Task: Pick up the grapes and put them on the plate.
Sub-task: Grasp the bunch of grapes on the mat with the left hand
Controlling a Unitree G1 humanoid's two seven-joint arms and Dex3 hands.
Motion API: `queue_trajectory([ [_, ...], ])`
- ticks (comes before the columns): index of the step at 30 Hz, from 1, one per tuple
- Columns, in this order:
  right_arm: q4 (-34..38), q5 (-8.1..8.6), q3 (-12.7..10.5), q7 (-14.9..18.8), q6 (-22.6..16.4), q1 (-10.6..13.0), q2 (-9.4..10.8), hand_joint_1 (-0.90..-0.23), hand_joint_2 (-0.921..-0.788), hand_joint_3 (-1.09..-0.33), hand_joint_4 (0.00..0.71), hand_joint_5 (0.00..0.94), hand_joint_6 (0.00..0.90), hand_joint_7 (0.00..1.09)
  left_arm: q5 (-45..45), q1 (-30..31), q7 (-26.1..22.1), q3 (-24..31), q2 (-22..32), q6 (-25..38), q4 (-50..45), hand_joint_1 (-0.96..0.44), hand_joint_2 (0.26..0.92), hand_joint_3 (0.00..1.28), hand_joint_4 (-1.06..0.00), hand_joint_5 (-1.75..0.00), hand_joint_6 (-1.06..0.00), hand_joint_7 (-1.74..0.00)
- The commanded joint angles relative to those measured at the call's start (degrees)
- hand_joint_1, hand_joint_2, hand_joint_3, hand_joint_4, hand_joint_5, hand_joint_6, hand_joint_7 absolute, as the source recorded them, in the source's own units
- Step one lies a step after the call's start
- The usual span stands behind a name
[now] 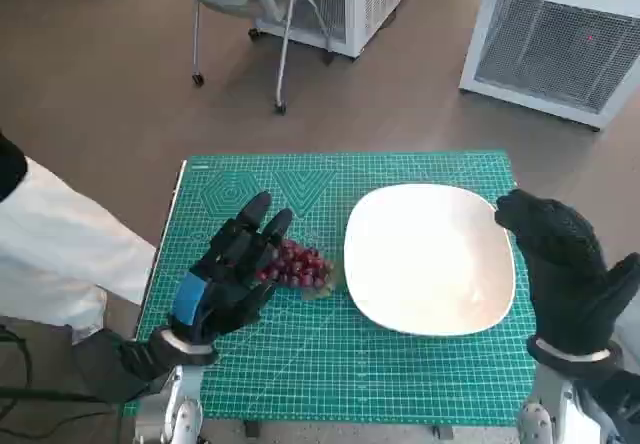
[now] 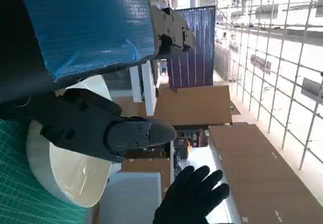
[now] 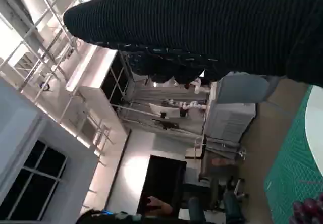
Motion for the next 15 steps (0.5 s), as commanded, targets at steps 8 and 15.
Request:
queue_trajectory([
  [8, 1.58, -0.52, 0.01, 0.57, -0.29, -0.14, -0.02, -0.416, -0.921, -0.569, 0.480, 0.392, 0.232, 0.86, 0.02, -0.02, -0.02, -0.25, 0.45, 0.22, -0.42, -0.49, 0.921, 0.34, -0.25, 0.00, -0.27, -0.02],
  [15, 1.68, -0.58, 0.12, 0.65, -0.58, -0.29, -0.07, -0.415, -0.921, -0.567, 0.478, 0.391, 0.221, 0.85, 0.12, -0.02, -0.07, -0.24, 0.55, 0.07, -0.26, -0.49, 0.921, 0.34, -0.25, 0.00, -0.27, -0.02],
])
